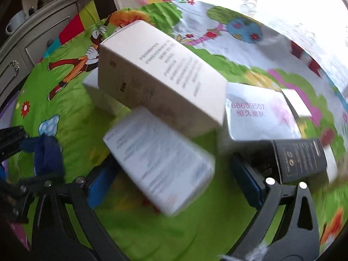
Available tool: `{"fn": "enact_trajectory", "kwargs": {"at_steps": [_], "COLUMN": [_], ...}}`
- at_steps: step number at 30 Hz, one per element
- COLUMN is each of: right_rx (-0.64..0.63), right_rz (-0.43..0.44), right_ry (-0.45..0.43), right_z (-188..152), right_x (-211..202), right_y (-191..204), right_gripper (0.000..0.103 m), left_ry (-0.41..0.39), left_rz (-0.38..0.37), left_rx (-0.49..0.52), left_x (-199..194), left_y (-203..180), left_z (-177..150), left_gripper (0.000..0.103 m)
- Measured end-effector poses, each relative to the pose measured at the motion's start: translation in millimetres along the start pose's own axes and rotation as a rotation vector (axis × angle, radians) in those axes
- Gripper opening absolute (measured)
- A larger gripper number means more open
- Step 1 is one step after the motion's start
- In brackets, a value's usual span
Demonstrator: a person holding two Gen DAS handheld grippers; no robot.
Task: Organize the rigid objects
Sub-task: 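Grasp the blue plastic holder with the left tool while the right tool grasps a white medicine box, then lift the blue holder and white box and carry both over the bin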
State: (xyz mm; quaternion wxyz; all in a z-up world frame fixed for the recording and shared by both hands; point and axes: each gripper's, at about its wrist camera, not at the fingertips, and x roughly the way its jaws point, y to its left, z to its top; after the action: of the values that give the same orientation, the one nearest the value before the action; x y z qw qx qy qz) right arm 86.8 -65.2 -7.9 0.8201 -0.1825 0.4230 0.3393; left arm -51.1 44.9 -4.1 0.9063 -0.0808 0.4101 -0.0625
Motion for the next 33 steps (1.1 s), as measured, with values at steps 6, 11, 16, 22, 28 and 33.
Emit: {"fn": "enact_trajectory", "kwargs": {"at_steps": [6,11,16,22,28,33], "right_rx": [-0.04,0.092,0.195,0.453,0.559,0.576], "right_rz": [0.012,-0.073,-0.159,-0.216,-0.361,-0.611], "right_ry": [-0.028,-0.055,-0.061,-0.049,-0.257,-0.767], "right_z": [-34.3,-91.5,-116.1,-146.4,-181.9,-207.4], "right_x": [-37.7,-77.6,-93.3,-119.1,-186.9,-296.9], "right_y": [20.3,27.2,27.5,16.6,7.4,32.0], "right_gripper": [0.044,0.044,0.044,0.044,0.043,0.044], "left_ry": [0.0,0.001,0.013,0.09,-0.025,-0.416], "left_rz": [0.004,0.011,0.048,0.192,0.031,0.027], "left_rx": [0.003,0.008,0.044,0.271,0.281,0.394], "left_x": [1.7,2.4,4.6,12.2,-20.5,-117.2], "left_y": [-2.8,-2.9,-8.7,-72.7,-135.6,-192.6], "left_z": [-1.5,-2.0,-2.2,-2.3,-3.1,5.8], "left_gripper": [0.051,0.051,0.051,0.05,0.05,0.05]}}
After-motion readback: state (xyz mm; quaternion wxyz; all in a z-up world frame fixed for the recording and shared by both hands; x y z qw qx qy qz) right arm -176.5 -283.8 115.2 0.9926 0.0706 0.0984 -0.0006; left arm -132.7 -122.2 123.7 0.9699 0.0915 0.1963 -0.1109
